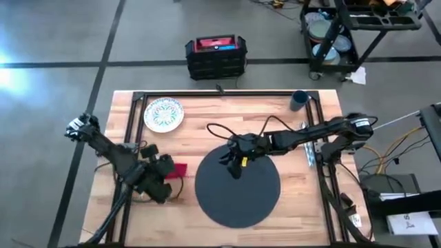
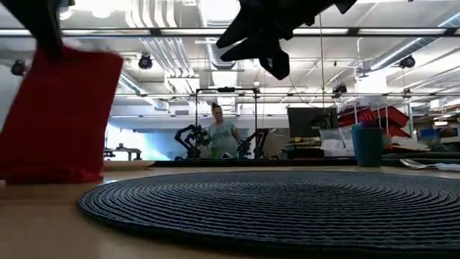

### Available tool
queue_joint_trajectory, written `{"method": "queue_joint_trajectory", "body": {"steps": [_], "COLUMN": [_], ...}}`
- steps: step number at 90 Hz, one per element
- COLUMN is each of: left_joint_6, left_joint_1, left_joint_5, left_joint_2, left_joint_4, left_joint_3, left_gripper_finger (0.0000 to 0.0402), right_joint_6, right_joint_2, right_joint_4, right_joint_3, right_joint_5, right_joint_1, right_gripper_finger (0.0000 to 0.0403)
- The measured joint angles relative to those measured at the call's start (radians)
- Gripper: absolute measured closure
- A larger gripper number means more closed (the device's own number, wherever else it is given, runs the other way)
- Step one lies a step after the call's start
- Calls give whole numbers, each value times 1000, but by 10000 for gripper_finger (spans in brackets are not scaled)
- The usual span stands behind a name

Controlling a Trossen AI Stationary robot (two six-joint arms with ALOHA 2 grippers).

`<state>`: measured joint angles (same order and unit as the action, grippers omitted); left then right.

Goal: Set table place
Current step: Move the red napkin to the left of the black placemat

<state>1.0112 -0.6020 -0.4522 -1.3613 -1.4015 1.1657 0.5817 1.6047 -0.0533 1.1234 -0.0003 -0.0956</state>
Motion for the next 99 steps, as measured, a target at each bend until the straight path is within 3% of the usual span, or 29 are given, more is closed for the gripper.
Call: {"method": "queue_joint_trajectory", "body": {"steps": [15,24,44,55,65,78,99], "left_joint_6": [-70,-119,-282,-441,-492,-548,-565], "left_joint_1": [153,250,400,502,566,626,641], "left_joint_5": [2,-2,-125,-108,-99,-92,-87], "left_joint_2": [166,236,302,294,282,280,282], "left_joint_4": [223,261,245,312,336,351,365], "left_joint_3": [-245,-324,-317,-325,-340,-367,-378], "left_gripper_finger": [401,401,401,401,398,358,252], "right_joint_6": [-6,-6,1,1,4,6,33], "right_joint_2": [0,0,0,1,1,3,42], "right_joint_4": [4,6,6,11,11,11,21], "right_joint_3": [-6,-14,-29,-34,-35,-39,-42], "right_joint_5": [24,38,57,65,80,82,78], "right_joint_1": [5,8,15,29,38,44,44], "right_gripper_finger": [322,328,336,331,320,300,269]}}
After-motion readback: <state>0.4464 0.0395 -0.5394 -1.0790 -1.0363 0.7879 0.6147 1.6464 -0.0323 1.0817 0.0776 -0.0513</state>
